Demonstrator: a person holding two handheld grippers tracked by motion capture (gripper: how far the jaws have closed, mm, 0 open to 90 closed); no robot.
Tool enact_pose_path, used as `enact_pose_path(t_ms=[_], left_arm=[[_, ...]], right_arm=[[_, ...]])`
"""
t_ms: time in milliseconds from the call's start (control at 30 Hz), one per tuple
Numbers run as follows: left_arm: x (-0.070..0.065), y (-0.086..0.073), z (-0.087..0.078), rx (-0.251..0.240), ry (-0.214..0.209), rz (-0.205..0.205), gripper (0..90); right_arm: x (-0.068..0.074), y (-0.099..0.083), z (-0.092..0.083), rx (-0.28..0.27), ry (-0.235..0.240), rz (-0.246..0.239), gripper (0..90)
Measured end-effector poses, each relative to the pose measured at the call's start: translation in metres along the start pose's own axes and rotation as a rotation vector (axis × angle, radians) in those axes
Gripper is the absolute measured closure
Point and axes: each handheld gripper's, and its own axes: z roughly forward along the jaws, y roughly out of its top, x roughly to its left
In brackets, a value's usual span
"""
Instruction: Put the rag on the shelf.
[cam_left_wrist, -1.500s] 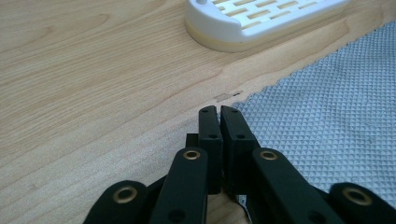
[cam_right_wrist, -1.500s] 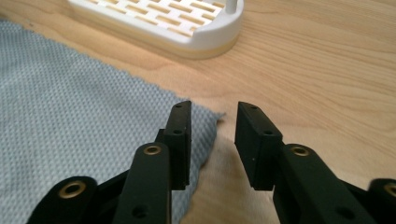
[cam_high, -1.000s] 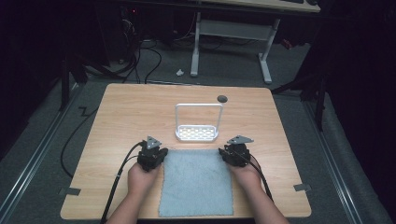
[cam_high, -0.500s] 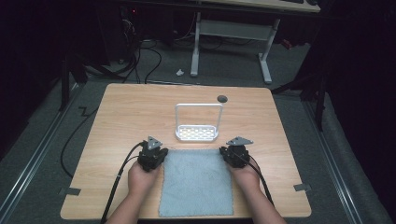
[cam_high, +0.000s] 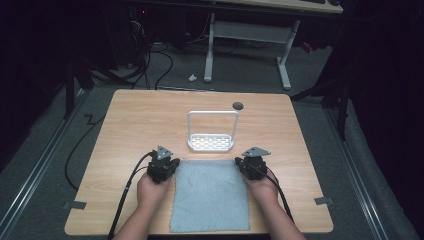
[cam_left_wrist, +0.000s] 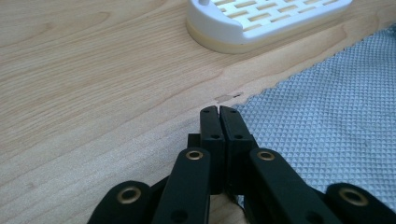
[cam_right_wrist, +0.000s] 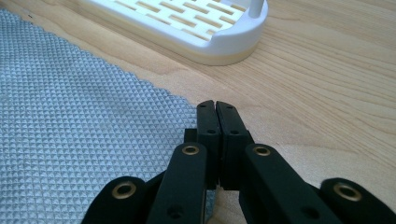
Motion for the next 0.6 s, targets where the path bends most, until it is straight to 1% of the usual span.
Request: enact_pose_path(t_ms=[100,133,167,200,233,267,300,333,367,433,467,500,533,600], left_arm=[[0.0,0.002,-0.005,-0.033,-0.017,-0.014,88.9],[0.0,0.003,-0.008,-0.049,-0.018,-0.012,88.9],[-0.001,0.005,-0.01,-0.066,-0.021,-0.013,88.9],[-0.001,0.005,-0.01,-0.066,-0.021,-0.013,88.9],[-0.001,0.007,-0.016,-0.095,-0.019,-0.005,88.8],[-0.002,0.008,-0.018,-0.104,-0.016,-0.002,88.9],[-0.002,0.008,-0.018,-0.104,-0.016,-0.002,88.9],[-0.003,0.01,-0.023,-0.129,-0.019,-0.002,88.9],[-0.003,0.011,-0.025,-0.143,-0.022,-0.004,88.9],[-0.005,0.014,-0.03,-0.166,-0.02,0.006,88.9],[-0.006,0.016,-0.033,-0.178,-0.014,0.018,88.9],[-0.007,0.017,-0.035,-0.188,-0.011,0.023,88.9],[-0.007,0.019,-0.038,-0.208,-0.013,0.019,88.9],[-0.005,0.023,-0.043,-0.224,-0.018,0.01,88.9]], right_arm=[[-0.002,0.0,-0.002,-0.004,0.008,0.016,90.0],[-0.002,0.001,-0.004,-0.022,0.011,0.009,90.0],[-0.002,0.001,-0.007,-0.038,0.014,0.015,90.0],[-0.001,0.002,-0.01,-0.05,0.018,0.019,90.0],[-0.001,0.004,-0.014,-0.071,0.014,0.012,90.0],[0.0,0.005,-0.018,-0.091,0.014,0.016,90.0],[0.0,0.005,-0.018,-0.091,0.014,0.016,90.0],[0.001,0.007,-0.025,-0.128,0.016,0.019,90.0],[0.001,0.008,-0.028,-0.149,0.017,0.021,90.0],[0.002,0.01,-0.034,-0.175,0.019,0.029,90.0],[0.003,0.011,-0.037,-0.191,0.017,0.035,90.0],[0.002,0.012,-0.041,-0.217,0.012,0.034,90.0],[0.002,0.013,-0.044,-0.227,0.01,0.041,90.0],[0.001,0.016,-0.051,-0.258,0.007,0.047,90.0]])
